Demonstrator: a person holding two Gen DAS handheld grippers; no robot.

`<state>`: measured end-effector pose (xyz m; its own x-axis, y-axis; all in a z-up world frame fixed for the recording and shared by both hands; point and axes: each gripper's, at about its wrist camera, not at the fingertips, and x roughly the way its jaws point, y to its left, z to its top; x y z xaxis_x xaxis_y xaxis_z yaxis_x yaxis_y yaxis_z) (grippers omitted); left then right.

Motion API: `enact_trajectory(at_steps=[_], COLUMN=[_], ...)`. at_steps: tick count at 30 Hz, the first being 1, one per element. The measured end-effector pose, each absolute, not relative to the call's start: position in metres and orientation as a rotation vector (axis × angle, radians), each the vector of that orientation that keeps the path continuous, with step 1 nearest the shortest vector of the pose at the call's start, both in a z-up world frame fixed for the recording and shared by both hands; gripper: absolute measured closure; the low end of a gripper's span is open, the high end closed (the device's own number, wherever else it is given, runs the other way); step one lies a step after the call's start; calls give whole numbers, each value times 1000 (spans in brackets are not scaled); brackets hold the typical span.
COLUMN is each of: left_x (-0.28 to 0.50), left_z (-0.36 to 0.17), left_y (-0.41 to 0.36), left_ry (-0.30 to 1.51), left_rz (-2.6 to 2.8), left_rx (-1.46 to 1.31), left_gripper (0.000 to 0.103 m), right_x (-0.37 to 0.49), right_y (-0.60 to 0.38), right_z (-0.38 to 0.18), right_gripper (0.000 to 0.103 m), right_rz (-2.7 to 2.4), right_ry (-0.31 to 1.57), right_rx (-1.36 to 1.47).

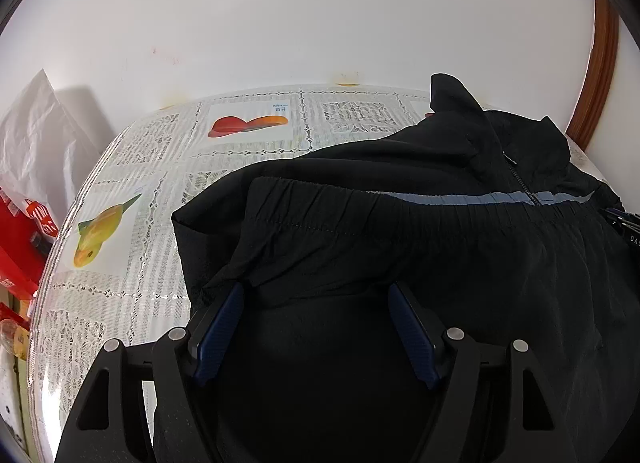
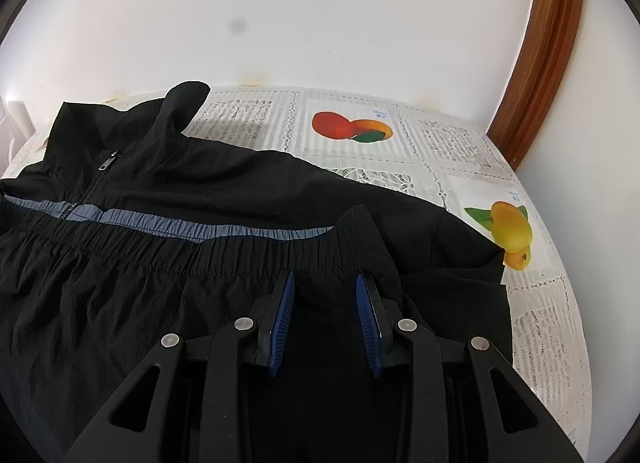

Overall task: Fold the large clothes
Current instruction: 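Hold the folded hem down on the jacket with both tools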

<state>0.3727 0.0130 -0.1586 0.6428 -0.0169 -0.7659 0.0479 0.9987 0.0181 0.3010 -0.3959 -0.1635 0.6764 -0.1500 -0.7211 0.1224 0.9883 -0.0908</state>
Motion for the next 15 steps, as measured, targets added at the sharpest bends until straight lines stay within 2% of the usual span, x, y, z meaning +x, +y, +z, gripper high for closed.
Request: enact_trajectory(at_steps=[15], left_x=[373], left_z=[-159], left_y=[13], left_ry=[873], left_rz=[-30], left_rx=[52], left_gripper=[31], right_x=[300], right_y=[-394], right_z=[-164], right_gripper=[71], right_rz=[-167], right_ry=[811], right_rx=[-59])
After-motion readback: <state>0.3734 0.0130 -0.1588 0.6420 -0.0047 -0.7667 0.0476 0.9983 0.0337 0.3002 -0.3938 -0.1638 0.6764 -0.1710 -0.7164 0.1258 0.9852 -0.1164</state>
